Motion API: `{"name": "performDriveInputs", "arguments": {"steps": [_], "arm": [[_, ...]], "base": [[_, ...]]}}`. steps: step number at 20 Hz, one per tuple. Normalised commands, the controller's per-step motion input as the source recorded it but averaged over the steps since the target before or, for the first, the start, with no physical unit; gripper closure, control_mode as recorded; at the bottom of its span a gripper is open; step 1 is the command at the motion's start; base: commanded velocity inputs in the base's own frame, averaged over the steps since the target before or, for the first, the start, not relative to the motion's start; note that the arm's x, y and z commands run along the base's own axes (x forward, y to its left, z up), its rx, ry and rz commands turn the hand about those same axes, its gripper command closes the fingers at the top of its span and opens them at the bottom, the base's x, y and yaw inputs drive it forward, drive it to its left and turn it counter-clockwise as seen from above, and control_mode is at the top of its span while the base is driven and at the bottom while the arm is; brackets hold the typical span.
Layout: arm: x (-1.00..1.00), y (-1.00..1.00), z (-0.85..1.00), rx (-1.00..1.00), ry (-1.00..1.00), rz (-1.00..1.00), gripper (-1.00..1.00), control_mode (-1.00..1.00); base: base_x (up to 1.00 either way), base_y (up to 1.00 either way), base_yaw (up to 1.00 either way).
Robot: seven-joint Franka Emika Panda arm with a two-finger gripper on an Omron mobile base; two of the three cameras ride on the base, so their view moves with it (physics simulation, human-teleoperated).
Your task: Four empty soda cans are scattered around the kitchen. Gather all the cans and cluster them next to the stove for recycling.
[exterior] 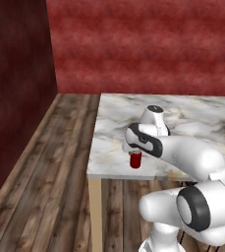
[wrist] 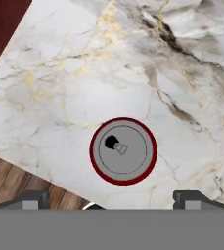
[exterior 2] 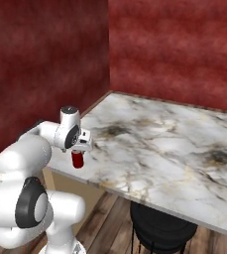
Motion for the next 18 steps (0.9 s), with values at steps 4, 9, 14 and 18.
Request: {"name": "performDriveInputs", "arguments": {"steps": [4, 9, 14, 18], "arm": [[0.2, 0.0, -0.07, 0.0, 0.0, 0.0, -1.0, -1.0], [0.14, 0.0, 0.0, 0.0, 0.0, 0.0, -1.0, -1.0], [0.05, 0.0, -0.08, -0.02, 0.0, 0.0, -1.0, -1.0], [0.0, 0.0, -0.2, -0.05, 0.0, 0.0, -1.0, -1.0]], "base": [[0.0, 0.0, 0.0], [0.0, 0.0, 0.0], [0.0, 0.0, 0.0], [0.0, 0.0, 0.0]]}}
